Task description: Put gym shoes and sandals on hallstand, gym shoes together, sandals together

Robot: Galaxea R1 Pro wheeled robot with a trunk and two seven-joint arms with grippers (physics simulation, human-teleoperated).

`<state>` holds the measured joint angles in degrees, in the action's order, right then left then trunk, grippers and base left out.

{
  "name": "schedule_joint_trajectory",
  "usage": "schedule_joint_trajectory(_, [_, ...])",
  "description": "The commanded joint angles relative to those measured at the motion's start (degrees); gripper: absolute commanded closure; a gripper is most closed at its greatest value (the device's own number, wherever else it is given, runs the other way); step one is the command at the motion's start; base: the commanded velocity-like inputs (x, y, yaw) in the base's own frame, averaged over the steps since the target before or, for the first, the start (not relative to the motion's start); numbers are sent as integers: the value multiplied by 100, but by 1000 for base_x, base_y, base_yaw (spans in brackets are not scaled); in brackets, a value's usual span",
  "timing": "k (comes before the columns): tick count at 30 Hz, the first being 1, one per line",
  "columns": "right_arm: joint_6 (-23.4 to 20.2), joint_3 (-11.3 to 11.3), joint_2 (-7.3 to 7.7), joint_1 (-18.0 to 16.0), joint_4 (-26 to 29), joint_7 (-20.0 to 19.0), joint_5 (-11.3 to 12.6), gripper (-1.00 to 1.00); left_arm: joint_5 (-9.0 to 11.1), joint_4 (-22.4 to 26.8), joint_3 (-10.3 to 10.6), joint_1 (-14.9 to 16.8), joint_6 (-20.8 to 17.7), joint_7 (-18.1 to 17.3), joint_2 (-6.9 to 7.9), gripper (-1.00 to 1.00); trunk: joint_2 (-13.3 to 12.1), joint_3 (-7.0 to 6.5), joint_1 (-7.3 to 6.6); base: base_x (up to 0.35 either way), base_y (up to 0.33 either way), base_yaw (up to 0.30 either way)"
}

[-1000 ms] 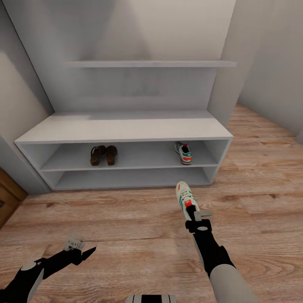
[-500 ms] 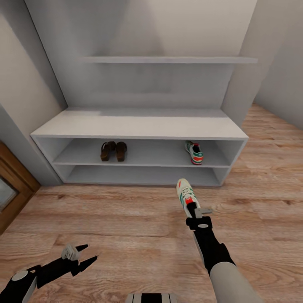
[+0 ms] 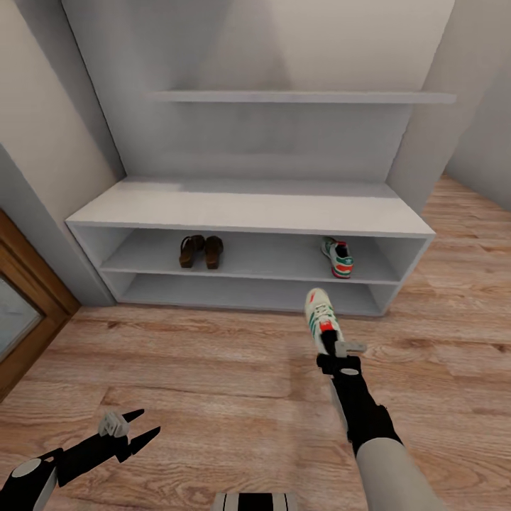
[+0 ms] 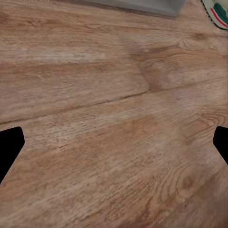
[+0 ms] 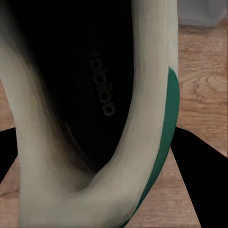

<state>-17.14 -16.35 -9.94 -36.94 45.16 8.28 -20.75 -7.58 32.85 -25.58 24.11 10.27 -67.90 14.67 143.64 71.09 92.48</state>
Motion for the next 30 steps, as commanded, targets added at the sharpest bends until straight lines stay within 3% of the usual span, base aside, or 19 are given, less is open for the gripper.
schedule_joint_trajectory(1, [-134,-16,-6,-22,65,-1,197,100,-60,2,-40,6,54,-22,-6,-100,2,5,-1,0,0,5])
schedule_joint_trajectory(2, [-400,-17,-6,-148,123,9,530,100,-60,2,-41,6,54,-22,-7,-100,2,5,-1,0,0,3])
schedule_joint_trajectory(8, [-1071,-23,-6,-575,178,30,933,100,-59,2,-42,6,51,-19,-13,-100,2,5,-1,0,0,1])
schedule_joint_trajectory(14, [-1190,-29,-6,-654,155,48,979,100,-64,2,-43,6,47,-14,-16,-100,2,5,-1,0,0,0])
schedule_joint_trajectory(21, [-1212,-35,-6,-673,136,565,1010,100,-63,24,-43,6,46,-15,-25,-100,2,5,-1,0,0,0])
schedule_joint_trajectory(30, [-1213,-29,-6,-674,137,716,1014,100,-68,43,-43,6,56,6,-26,-100,2,5,-1,0,0,0])
